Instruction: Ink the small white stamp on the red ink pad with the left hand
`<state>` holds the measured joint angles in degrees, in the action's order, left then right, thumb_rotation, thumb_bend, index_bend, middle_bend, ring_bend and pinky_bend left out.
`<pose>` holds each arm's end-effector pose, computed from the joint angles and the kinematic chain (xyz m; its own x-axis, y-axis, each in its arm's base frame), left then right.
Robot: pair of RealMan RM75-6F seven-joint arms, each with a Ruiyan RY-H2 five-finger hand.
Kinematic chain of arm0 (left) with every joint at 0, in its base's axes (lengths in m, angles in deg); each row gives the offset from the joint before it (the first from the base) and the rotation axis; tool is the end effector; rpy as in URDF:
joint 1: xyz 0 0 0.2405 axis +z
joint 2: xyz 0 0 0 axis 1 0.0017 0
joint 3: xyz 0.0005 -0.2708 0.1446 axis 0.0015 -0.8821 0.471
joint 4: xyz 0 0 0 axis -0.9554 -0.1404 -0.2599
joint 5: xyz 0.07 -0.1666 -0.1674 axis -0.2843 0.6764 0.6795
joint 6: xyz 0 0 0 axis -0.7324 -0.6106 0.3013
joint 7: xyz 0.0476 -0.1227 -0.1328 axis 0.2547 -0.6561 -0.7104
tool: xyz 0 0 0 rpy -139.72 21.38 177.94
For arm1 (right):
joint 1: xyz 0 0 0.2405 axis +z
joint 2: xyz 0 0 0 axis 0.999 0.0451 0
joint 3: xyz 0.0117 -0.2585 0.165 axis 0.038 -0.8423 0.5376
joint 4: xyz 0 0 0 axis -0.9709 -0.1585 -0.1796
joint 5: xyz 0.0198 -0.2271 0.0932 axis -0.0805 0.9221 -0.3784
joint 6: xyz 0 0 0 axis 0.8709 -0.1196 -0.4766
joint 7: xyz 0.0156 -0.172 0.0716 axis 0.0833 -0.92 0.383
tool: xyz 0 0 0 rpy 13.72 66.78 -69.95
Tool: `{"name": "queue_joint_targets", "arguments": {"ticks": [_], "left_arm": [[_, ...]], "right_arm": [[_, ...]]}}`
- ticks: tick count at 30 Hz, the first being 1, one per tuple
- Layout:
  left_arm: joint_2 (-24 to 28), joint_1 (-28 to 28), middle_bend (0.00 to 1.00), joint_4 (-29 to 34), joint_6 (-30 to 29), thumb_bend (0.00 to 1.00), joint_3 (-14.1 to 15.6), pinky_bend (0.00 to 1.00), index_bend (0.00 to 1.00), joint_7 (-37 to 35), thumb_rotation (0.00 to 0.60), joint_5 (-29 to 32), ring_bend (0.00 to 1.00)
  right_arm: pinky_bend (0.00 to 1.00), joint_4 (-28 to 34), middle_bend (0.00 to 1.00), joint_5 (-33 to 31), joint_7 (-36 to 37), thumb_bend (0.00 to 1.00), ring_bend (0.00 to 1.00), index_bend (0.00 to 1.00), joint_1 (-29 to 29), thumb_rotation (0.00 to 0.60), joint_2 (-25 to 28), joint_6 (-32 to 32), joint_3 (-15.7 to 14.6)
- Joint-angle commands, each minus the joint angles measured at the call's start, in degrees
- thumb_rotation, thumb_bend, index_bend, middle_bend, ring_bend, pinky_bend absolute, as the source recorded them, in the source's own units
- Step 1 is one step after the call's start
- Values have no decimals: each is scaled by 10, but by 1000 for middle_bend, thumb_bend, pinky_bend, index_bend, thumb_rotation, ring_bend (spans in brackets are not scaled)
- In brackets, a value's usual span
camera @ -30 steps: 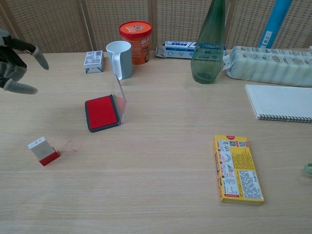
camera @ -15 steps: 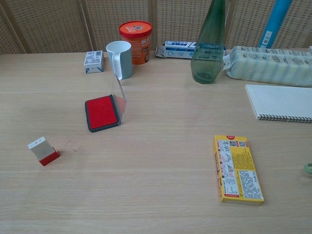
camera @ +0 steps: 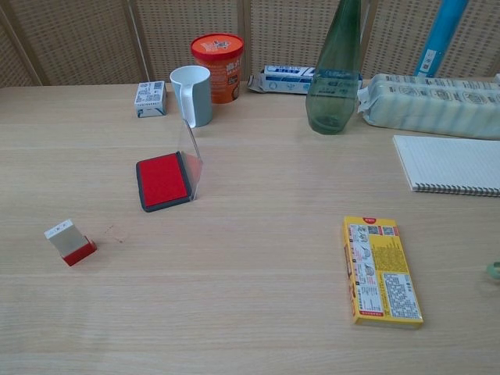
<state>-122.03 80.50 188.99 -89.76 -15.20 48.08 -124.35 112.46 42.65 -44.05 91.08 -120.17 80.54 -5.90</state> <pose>-0.2906 0.2262 0.1536 0.3372 -0.0165 0.9413 0.9408 0.0422 -0.3363 -0.3378 -0.2351 0.1372 0.3742 -0.0452 0.9263 -0.9272 -0.0009 0.3745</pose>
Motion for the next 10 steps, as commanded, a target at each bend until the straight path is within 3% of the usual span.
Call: {"name": "queue_joint_targets", "arguments": {"ticks": [1, 10], "left_arm": [[4, 8, 514, 11, -6, 145, 2, 265, 373, 8, 364, -12, 388], [11, 19, 514, 28, -4, 145, -9, 265, 373, 17, 361, -14, 388]], "right_arm": [[344, -5, 406, 1, 5, 288, 407, 381, 2, 340, -2, -4, -4], [343, -22, 410, 0, 19, 289, 410, 381, 8, 340, -14, -1, -8]]}}
